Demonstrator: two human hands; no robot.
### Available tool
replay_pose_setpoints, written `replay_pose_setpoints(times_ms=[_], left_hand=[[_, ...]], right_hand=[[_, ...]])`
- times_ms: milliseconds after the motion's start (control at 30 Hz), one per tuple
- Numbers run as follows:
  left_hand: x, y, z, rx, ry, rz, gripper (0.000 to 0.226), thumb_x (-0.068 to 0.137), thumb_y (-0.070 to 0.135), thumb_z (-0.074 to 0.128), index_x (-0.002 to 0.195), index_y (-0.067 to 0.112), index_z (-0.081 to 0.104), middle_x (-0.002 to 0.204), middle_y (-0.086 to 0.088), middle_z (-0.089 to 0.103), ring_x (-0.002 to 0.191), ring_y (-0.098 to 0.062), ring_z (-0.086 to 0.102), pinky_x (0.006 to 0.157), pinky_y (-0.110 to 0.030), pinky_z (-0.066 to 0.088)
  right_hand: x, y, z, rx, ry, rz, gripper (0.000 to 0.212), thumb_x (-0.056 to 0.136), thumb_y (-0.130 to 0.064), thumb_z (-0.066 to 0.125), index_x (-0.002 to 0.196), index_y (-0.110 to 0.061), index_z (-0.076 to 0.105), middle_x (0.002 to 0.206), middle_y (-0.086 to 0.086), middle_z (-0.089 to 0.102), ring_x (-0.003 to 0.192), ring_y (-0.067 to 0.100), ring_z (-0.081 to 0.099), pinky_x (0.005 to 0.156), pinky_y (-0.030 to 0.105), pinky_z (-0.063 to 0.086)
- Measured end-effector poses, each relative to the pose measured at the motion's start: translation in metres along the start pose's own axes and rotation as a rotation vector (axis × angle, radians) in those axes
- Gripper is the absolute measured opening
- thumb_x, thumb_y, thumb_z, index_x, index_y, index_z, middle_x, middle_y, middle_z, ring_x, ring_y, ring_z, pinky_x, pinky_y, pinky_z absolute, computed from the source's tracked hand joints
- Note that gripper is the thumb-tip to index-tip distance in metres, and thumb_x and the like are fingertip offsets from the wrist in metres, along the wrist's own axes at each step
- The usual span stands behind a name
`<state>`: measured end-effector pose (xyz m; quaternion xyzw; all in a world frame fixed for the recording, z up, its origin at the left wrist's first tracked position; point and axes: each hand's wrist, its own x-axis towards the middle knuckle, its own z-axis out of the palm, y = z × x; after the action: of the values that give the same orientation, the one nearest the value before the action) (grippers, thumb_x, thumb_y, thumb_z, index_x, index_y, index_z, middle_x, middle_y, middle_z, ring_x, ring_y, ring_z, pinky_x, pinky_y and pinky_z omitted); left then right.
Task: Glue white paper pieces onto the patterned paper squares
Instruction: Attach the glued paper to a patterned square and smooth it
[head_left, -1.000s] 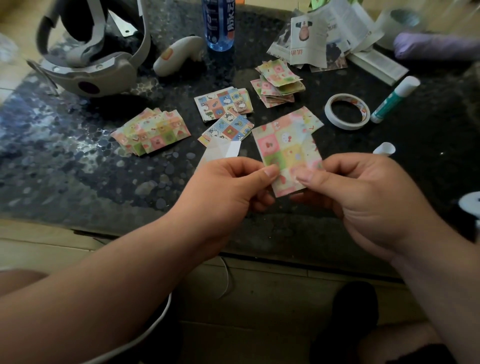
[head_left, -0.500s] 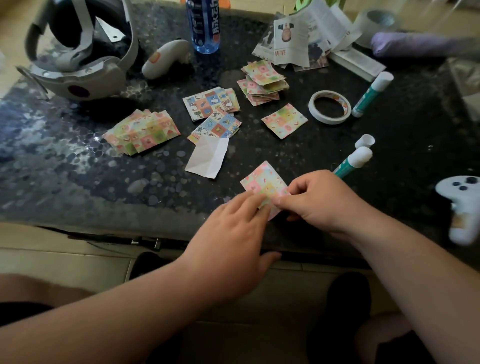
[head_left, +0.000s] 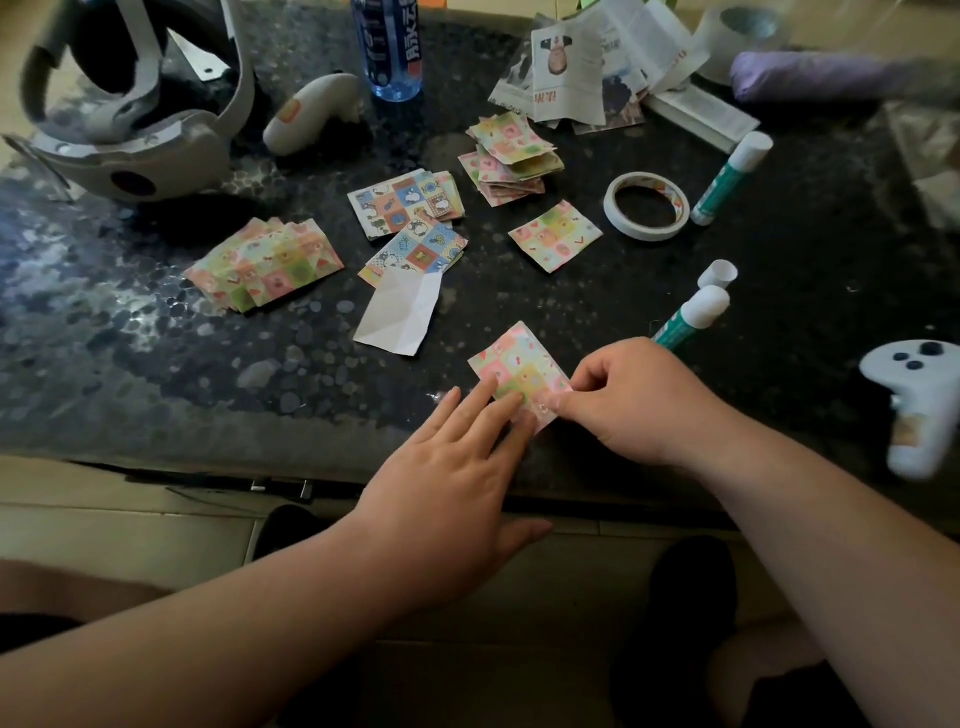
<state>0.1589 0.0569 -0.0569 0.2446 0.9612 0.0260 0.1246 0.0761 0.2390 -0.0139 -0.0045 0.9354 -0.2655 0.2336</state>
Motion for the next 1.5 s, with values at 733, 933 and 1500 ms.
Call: replay_pose_setpoints(times_ms=[733,933,1500], left_hand=[[0.013,0.014,0.002,0.048,0.113,-0.019,0.115,0.065,0.092,0.053,0.149,0.015,0.047,0.139,-0.01,0.056,0.133,-0.033,0.048,0.118,-0.044,0.022],[0.017,0.017,-0.003,0.071,0.12,-0.046,0.109,0.068,0.092,0.048,0.147,0.016,0.048,0.132,-0.007,0.056,0.128,-0.033,0.05,0.119,-0.048,0.022],[0.024,0.018,0.011,0.073,0.031,0.035,0.114,0.084,0.087,0.027,0.16,0.005,0.007,0.168,-0.013,0.002,0.155,-0.03,-0.008,0.124,-0.048,-0.002]], right_hand=[[-0.003,0.005,-0.004,0.034,-0.028,0.025,0.017,0.088,-0.031,0.076,0.072,-0.025,0.072,0.07,-0.007,0.071,0.069,0.007,0.067,0.059,0.022,0.046],[-0.005,0.006,-0.008,0.007,-0.044,0.042,0.016,0.088,-0.031,0.075,0.074,-0.027,0.072,0.071,-0.008,0.071,0.071,0.007,0.066,0.06,0.022,0.048],[-0.025,0.003,-0.012,-0.151,-0.041,-0.058,0.009,0.091,-0.024,0.064,0.09,-0.032,0.06,0.084,-0.011,0.063,0.079,0.004,0.06,0.071,0.025,0.052]])
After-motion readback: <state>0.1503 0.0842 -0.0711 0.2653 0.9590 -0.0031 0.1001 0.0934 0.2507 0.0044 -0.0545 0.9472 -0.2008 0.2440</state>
